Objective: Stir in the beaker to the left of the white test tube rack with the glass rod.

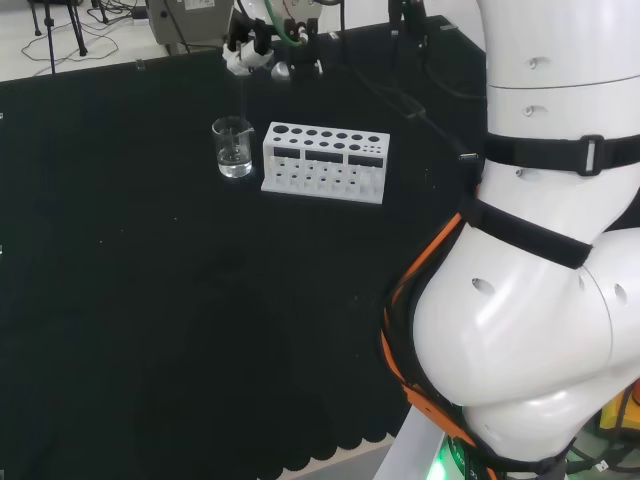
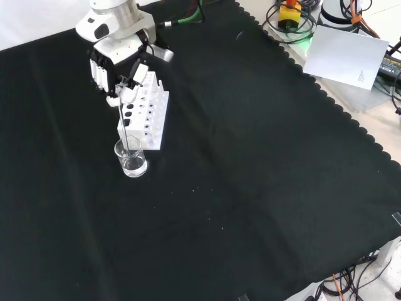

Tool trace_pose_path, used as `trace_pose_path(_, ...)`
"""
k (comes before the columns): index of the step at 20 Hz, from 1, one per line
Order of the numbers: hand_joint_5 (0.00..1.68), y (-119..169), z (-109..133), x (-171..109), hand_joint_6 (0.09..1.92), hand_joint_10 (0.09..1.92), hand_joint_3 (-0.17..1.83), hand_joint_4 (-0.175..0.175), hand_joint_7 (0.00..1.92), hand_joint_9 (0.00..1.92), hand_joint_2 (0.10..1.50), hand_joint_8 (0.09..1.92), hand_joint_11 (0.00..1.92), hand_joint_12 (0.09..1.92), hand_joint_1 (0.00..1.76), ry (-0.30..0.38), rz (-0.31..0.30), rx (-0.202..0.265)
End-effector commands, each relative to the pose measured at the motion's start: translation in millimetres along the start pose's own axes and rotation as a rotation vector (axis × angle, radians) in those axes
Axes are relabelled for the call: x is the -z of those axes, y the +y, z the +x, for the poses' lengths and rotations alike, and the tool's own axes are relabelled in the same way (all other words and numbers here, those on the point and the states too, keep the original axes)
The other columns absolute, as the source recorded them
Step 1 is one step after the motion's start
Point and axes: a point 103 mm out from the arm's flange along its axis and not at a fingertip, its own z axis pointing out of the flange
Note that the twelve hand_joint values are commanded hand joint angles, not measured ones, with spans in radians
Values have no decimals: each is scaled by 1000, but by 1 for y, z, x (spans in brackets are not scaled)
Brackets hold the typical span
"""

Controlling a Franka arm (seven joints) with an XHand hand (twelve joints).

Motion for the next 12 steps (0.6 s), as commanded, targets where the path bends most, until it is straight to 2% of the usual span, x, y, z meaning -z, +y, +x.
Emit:
trace_pose_path(1, 1286, -21, -3, 6, 117, 588, 3, -175, 1143, 1748, 1040, 1052, 1257, 761, 1299, 3, -5, -24)
trace_pose_path(8, 1285, -2, 45, -8, 119, 589, 3, -175, 1142, 1748, 1041, 1054, 1258, 761, 1299, 10, 18, 47)
trace_pose_path(12, 1285, 9, 58, -13, 120, 590, 2, -175, 1142, 1748, 1041, 1055, 1258, 761, 1299, 22, 21, 79)
